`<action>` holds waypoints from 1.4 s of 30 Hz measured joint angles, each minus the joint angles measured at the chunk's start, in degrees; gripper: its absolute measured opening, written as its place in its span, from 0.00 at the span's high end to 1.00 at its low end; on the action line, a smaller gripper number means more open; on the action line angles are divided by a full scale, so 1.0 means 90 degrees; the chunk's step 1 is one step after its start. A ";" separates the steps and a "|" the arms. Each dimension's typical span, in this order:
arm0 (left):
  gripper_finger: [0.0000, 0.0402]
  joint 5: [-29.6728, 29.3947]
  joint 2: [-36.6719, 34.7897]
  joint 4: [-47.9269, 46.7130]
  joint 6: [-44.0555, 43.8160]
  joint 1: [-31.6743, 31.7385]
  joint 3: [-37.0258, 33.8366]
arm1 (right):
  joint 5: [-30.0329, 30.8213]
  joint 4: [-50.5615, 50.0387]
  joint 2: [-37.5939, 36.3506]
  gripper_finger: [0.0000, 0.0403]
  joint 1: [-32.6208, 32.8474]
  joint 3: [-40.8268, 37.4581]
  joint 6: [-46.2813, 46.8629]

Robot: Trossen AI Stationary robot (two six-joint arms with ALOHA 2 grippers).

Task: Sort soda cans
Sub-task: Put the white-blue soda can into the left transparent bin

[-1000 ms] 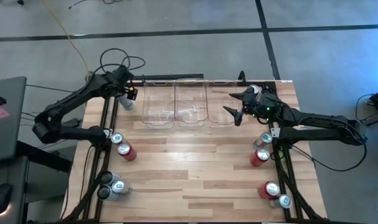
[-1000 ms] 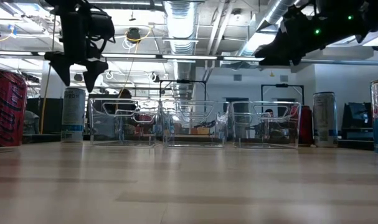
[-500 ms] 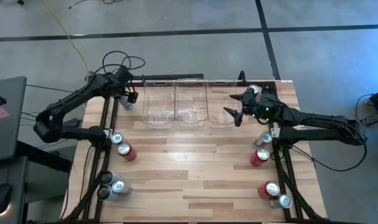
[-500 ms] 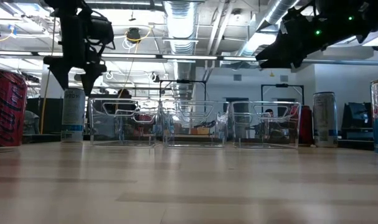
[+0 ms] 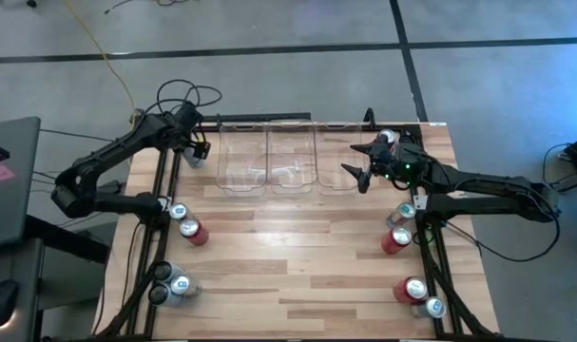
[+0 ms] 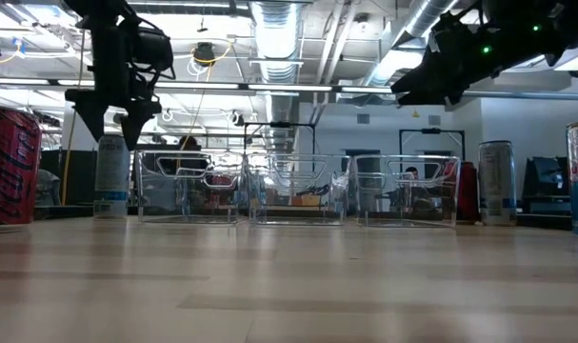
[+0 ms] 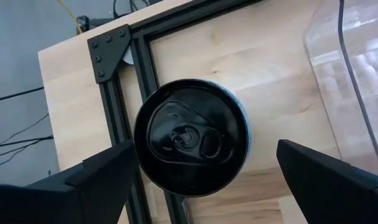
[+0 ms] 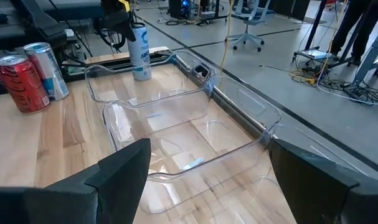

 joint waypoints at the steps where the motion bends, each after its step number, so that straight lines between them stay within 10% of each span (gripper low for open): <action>1: 0.10 0.0000 0.0000 0.0048 -0.0044 0.0000 0.0000 | 0.0000 0.0002 0.0000 0.13 0.0000 0.0000 -0.0001; 42: 0.32 0.0093 -0.0113 0.1041 0.0399 0.0097 -0.0559 | 0.0002 -0.0277 0.0000 0.13 0.0000 0.0000 0.0049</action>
